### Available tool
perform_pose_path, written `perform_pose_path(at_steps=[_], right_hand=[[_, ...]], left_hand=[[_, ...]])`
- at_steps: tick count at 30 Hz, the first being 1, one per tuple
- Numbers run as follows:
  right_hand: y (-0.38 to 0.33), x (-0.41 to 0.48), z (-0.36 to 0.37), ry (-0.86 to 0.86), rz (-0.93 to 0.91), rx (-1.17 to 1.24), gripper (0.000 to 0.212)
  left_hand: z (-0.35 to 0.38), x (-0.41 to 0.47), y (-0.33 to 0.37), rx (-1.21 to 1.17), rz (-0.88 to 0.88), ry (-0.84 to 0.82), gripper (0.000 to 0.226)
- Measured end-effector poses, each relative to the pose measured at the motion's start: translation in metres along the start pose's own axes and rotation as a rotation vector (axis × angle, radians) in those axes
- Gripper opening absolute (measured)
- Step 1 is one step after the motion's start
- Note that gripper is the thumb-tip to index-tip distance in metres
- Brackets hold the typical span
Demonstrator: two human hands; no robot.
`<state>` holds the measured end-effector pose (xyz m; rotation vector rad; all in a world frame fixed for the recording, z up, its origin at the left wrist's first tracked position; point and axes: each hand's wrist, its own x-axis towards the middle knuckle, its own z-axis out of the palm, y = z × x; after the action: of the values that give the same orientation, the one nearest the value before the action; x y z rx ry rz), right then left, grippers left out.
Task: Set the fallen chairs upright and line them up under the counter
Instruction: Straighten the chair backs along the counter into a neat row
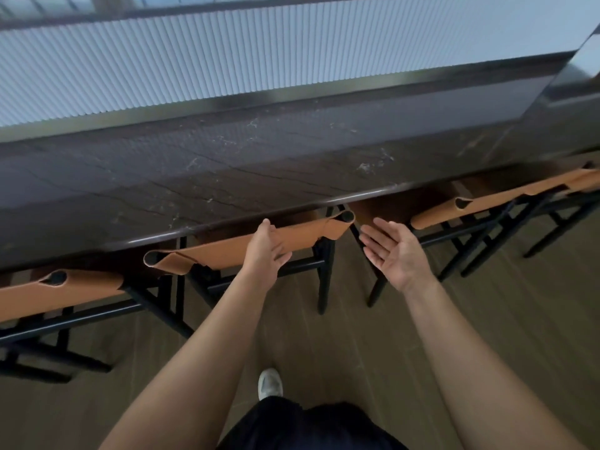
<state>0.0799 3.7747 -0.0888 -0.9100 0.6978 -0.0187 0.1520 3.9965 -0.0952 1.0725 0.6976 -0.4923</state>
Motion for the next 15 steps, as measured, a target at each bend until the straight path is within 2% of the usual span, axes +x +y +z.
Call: perform_pose_path(at_steps=[8,11,15], right_hand=[[-0.052,-0.038,-0.107,0.039,-0.025,-0.020,0.036],[-0.076,-0.051,-0.140,0.069,-0.044,-0.038,0.032],[-0.100,-0.060,-0.174,0.118,-0.076,-0.035,0.034]], left_hand=[[0.080,-0.054,-0.079,-0.035,0.074,-0.155,0.047],[0.112,-0.068,-0.107,0.007,0.078,-0.232,0.040],[0.150,-0.077,-0.133,0.104,0.083,-0.312,0.049]])
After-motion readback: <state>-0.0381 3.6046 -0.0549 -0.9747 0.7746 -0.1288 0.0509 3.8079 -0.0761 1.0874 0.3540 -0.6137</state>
